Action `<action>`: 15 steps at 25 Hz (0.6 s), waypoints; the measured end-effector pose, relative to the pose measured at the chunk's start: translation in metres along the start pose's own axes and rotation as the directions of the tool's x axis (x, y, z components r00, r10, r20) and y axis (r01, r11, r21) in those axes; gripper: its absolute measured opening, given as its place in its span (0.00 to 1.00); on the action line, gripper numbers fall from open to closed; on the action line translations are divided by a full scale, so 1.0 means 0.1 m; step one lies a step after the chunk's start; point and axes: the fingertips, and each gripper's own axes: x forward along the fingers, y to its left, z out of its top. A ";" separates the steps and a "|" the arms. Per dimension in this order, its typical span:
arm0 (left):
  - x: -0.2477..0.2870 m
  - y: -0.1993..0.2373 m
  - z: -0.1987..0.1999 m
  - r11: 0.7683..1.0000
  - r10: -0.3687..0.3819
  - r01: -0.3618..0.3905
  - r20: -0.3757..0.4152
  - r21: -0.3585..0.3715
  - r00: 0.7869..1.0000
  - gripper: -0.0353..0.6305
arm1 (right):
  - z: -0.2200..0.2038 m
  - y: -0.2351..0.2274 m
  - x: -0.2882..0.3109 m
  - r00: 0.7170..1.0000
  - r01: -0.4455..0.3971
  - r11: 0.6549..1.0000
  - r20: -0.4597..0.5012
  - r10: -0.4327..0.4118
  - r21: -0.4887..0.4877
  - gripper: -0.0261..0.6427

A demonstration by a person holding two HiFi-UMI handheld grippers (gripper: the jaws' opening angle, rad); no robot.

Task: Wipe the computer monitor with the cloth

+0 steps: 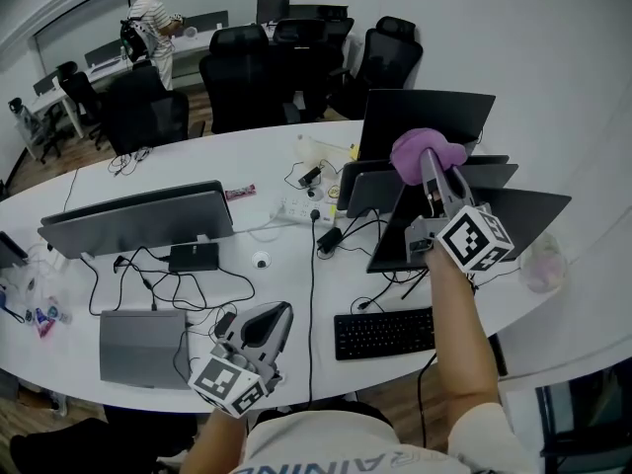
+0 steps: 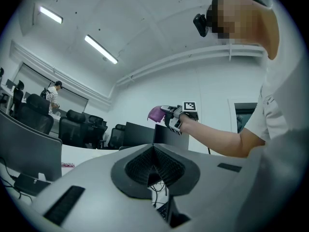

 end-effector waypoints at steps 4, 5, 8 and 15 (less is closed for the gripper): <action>0.02 -0.03 -0.02 1.000 -0.011 0.011 -0.001 -0.004 1.000 0.07 | 0.08 -0.17 0.10 0.999 0.037 0.990 -0.031 -0.041 -0.134 0.14; 0.02 -0.04 -0.02 1.000 -0.012 0.012 -0.001 -0.004 1.000 0.07 | 0.05 -0.20 0.12 0.998 0.040 0.987 -0.051 -0.049 -0.153 0.14; 0.02 -0.03 -0.01 1.000 -0.013 0.012 -0.001 -0.005 1.000 0.07 | -0.12 -0.28 0.16 0.990 0.045 0.978 -0.125 -0.071 -0.201 0.14; 0.00 -0.02 0.01 1.000 -0.018 0.018 -0.003 -0.002 1.000 0.07 | -0.44 -0.21 -0.02 0.976 0.014 0.961 -0.206 -0.074 -0.276 0.14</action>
